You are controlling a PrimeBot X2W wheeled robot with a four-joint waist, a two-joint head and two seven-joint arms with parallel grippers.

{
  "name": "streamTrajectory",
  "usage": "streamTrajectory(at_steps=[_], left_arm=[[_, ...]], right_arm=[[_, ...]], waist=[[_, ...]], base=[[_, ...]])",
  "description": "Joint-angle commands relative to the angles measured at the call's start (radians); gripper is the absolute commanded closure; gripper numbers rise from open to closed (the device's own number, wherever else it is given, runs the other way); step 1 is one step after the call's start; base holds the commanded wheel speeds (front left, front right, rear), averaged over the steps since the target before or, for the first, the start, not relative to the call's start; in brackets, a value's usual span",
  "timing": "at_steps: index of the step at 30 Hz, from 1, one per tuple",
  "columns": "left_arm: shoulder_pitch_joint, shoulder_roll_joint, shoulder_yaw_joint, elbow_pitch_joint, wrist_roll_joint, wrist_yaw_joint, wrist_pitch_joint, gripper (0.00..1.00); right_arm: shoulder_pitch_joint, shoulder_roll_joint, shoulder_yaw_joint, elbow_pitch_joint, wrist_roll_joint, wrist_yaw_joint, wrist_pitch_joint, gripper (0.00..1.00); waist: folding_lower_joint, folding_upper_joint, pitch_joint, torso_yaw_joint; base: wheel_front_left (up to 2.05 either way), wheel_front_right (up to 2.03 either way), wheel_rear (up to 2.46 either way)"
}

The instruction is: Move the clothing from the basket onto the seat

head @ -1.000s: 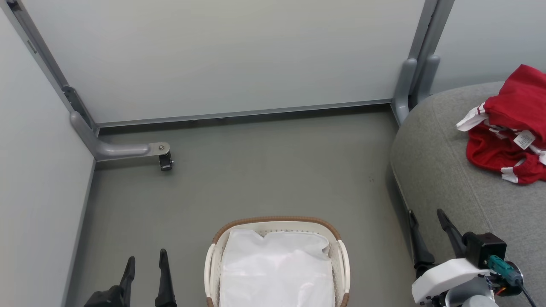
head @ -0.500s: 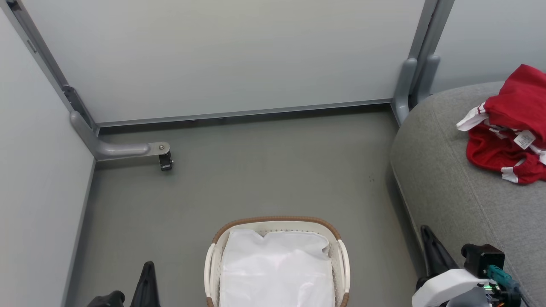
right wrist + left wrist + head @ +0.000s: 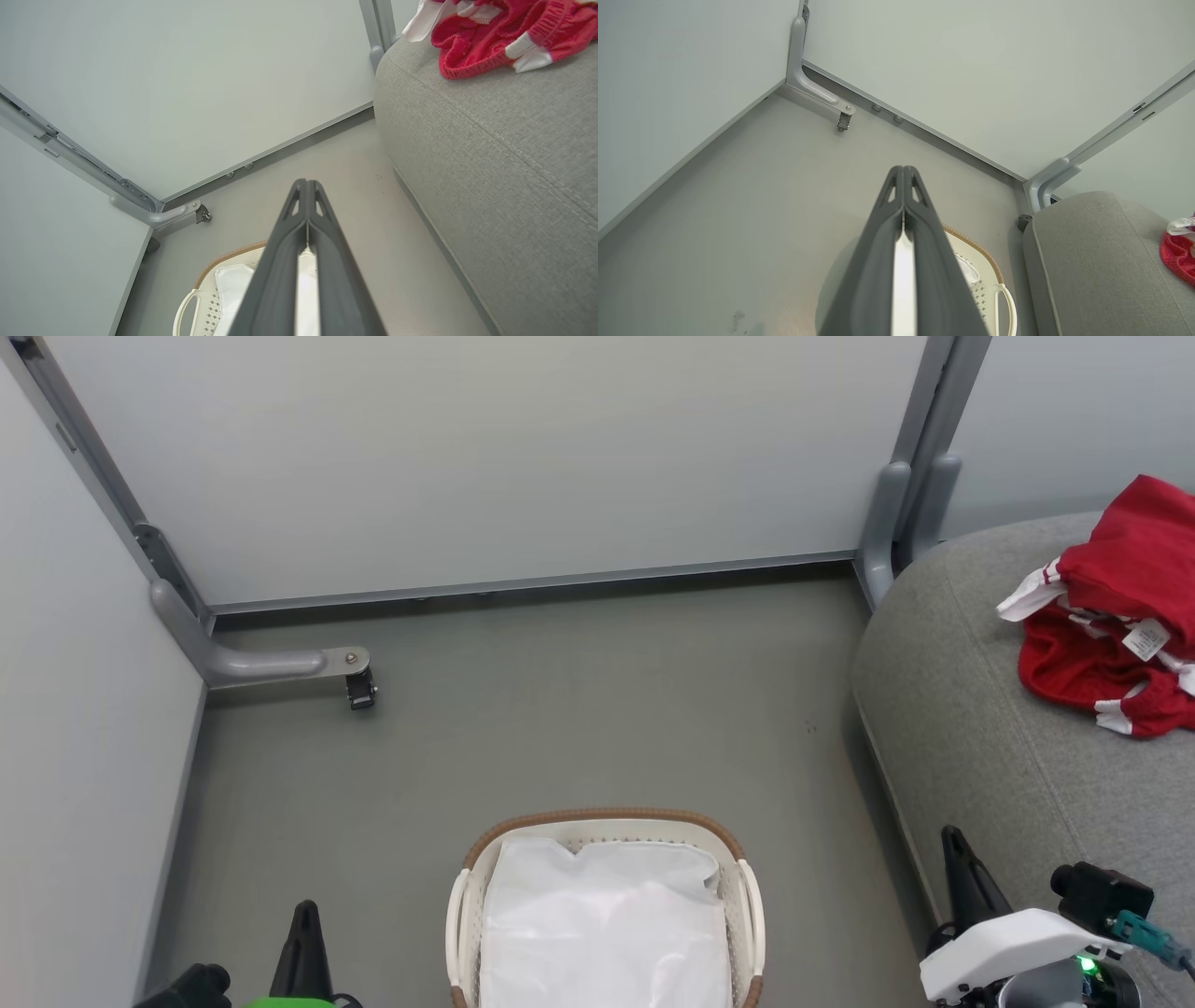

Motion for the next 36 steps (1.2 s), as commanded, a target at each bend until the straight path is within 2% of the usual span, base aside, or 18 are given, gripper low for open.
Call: streamTrajectory(at_steps=[1,36], left_arm=[[-0.035,0.002,0.012,-0.017,-0.037,-0.007,0.010,1.00],[-0.112,0.003,0.083,-0.034,-0.455,-0.047,0.137,1.00]], right_arm=[[-0.027,-0.004,-0.006,-0.022,0.043,0.000,0.009,1.00],[-0.052,-0.008,-0.050,-0.063,0.502,-0.001,0.135,1.00]], waist=[[0.0000,0.0000,0.000,0.000],[0.0000,0.0000,0.004,-0.007]], base=[[0.00,0.00,0.00],[0.00,0.00,0.00]])
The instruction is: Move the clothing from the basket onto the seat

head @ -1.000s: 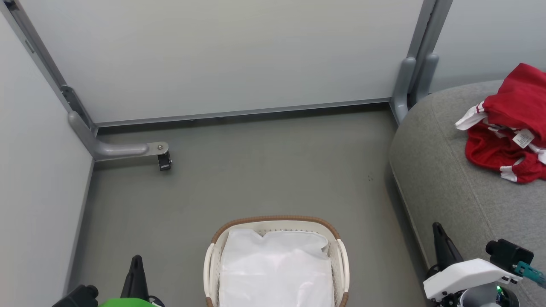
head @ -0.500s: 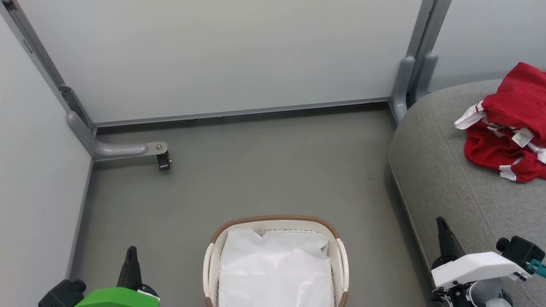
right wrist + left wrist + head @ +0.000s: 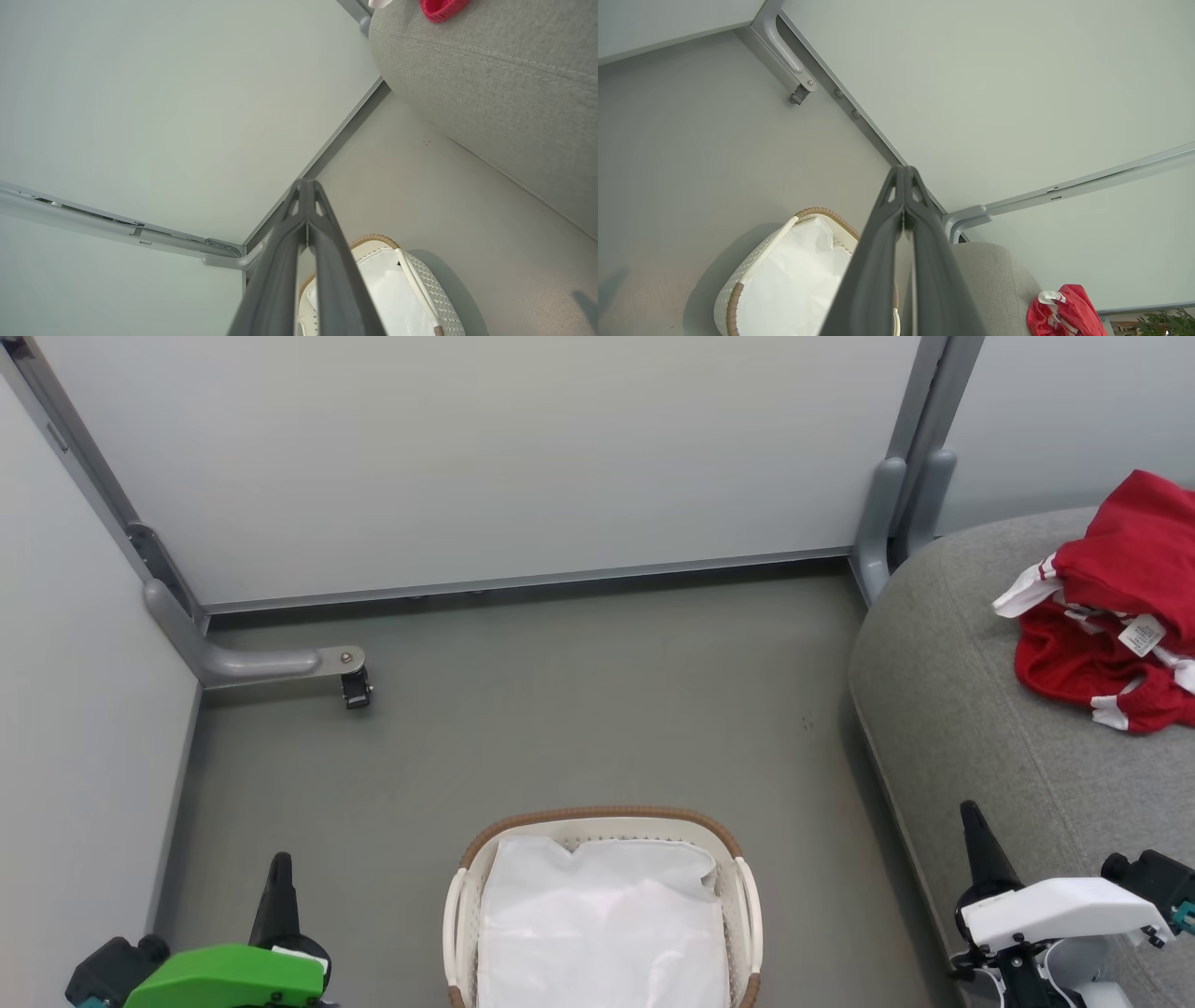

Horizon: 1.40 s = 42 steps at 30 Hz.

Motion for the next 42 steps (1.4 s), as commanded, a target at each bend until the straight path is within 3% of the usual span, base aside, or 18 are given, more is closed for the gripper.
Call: streamTrajectory(at_steps=[1,42], left_arm=[[-0.028,0.003,0.007,-0.012,-0.028,-0.007,0.008,1.00],[-0.092,0.004,0.066,-0.026,-0.367,-0.040,0.111,1.00]], right_arm=[[-0.022,-0.006,-0.006,-0.016,0.031,0.000,0.009,1.00],[-0.040,-0.009,-0.041,-0.047,0.403,0.000,0.111,1.00]], waist=[[0.0000,0.0000,0.000,0.000],[0.0000,0.0000,0.005,-0.008]], base=[[0.00,0.00,0.00],[0.00,0.00,0.00]])
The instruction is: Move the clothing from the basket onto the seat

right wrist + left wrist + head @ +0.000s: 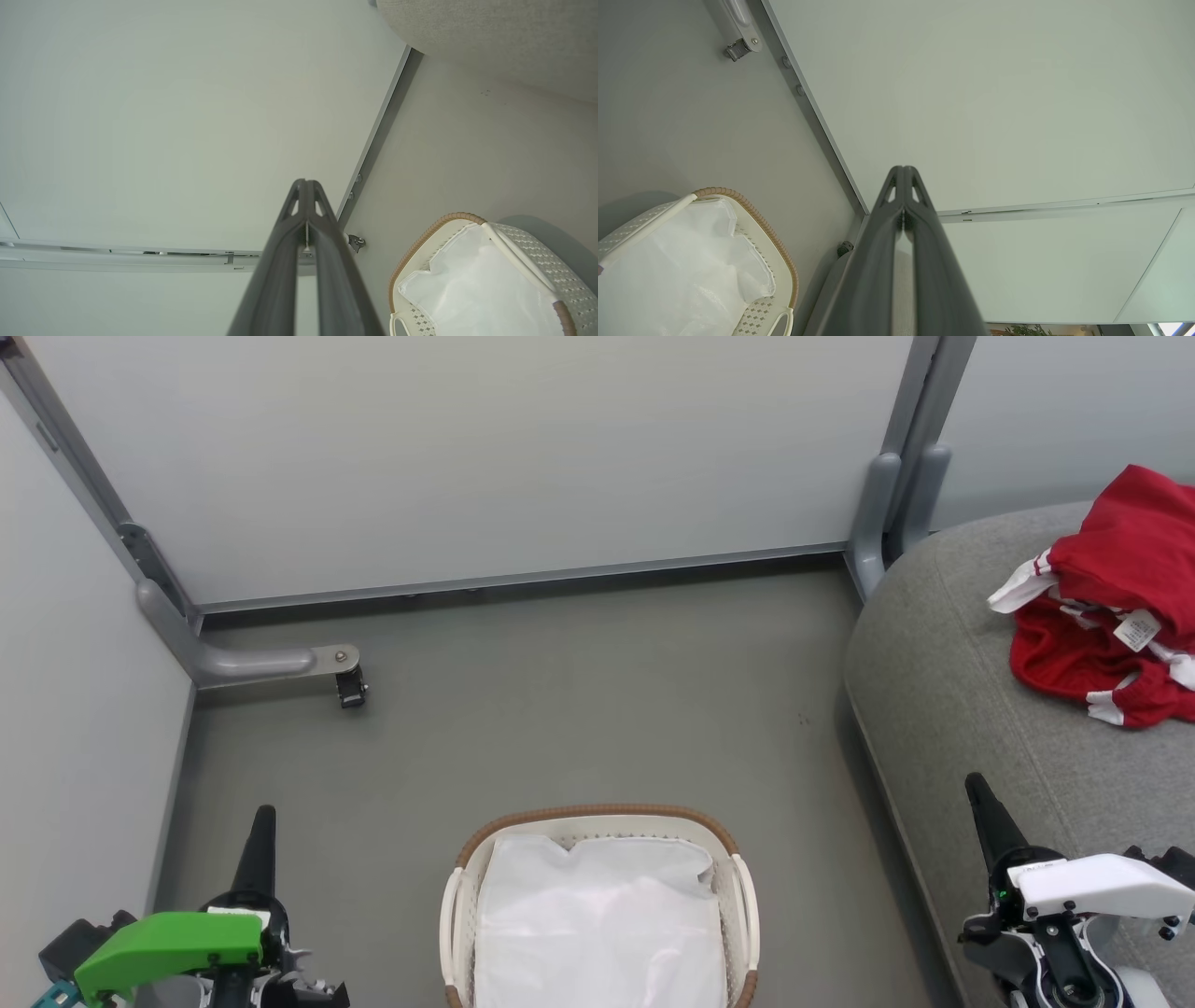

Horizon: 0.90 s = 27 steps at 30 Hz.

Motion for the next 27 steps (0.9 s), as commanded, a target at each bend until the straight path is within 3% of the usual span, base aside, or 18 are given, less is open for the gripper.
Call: streamTrajectory(at_steps=[1,27], left_arm=[[-0.028,0.004,0.006,-0.010,-0.019,-0.006,0.007,1.00],[-0.055,0.004,0.034,-0.015,-0.184,-0.023,0.057,1.00]], right_arm=[[-0.011,-0.006,-0.005,-0.009,0.021,0.000,0.008,1.00],[-0.021,-0.008,-0.022,-0.024,0.201,0.000,0.058,1.00]], waist=[[0.0000,0.0000,0.000,0.000],[0.0000,0.0000,0.003,-0.005]], base=[[0.00,0.00,0.00],[0.00,0.00,0.00]])
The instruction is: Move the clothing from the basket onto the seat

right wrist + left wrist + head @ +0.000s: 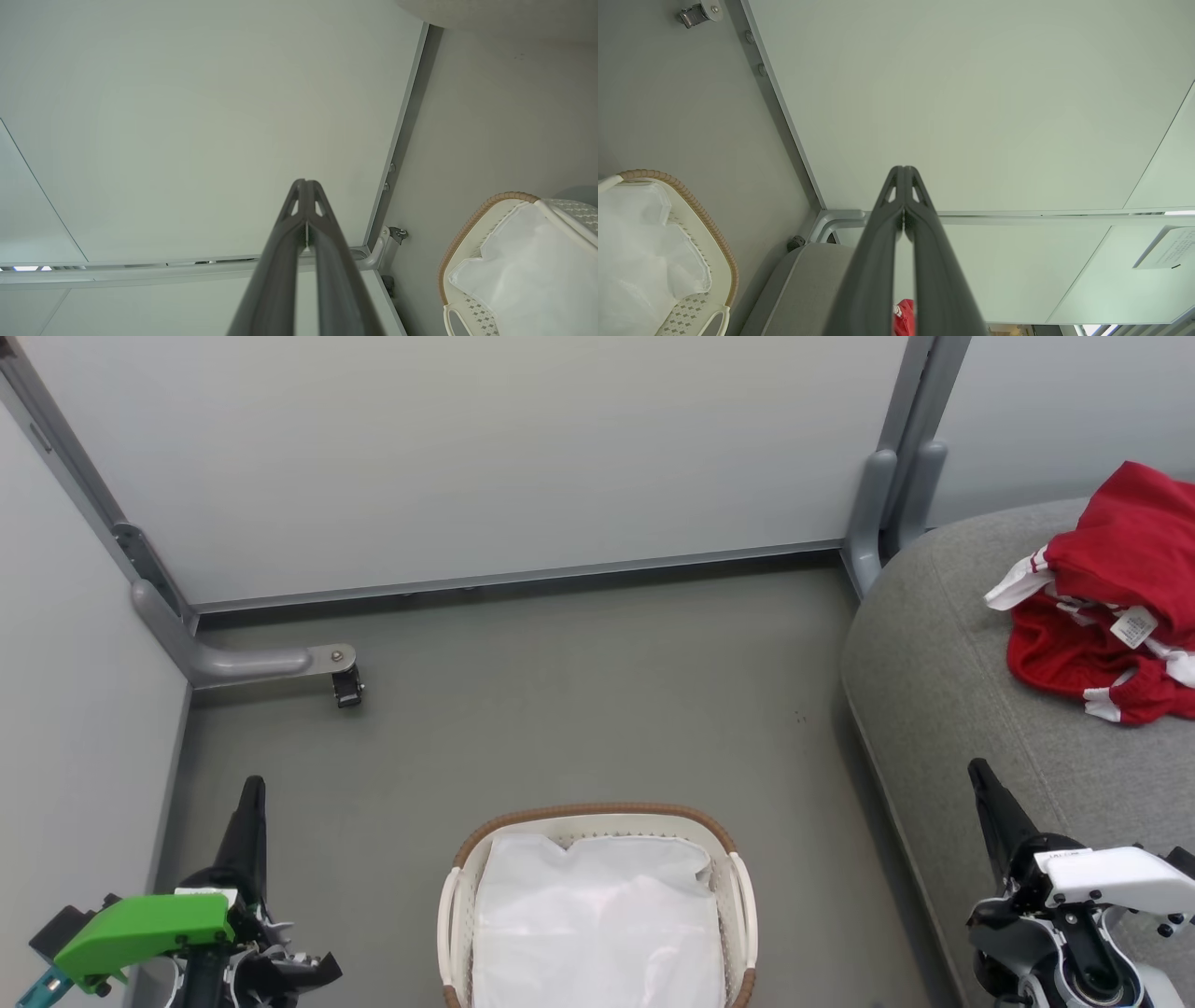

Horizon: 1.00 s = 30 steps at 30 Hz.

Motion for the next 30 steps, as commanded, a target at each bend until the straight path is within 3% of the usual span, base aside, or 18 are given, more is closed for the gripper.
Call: streamTrajectory(at_steps=[1,30], left_arm=[[-0.020,0.004,0.006,-0.005,-0.020,-0.010,0.009,1.00],[-0.019,0.004,0.008,-0.005,-0.032,-0.009,0.012,1.00]], right_arm=[[-0.011,-0.006,-0.004,-0.006,0.020,0.000,0.008,1.00],[-0.011,-0.006,-0.005,-0.007,0.034,0.000,0.012,1.00]], waist=[[0.0000,-0.0001,0.000,0.000],[0.0000,-0.0001,0.000,-0.001]], base=[[0.00,0.00,0.00],[0.00,0.00,0.00]])
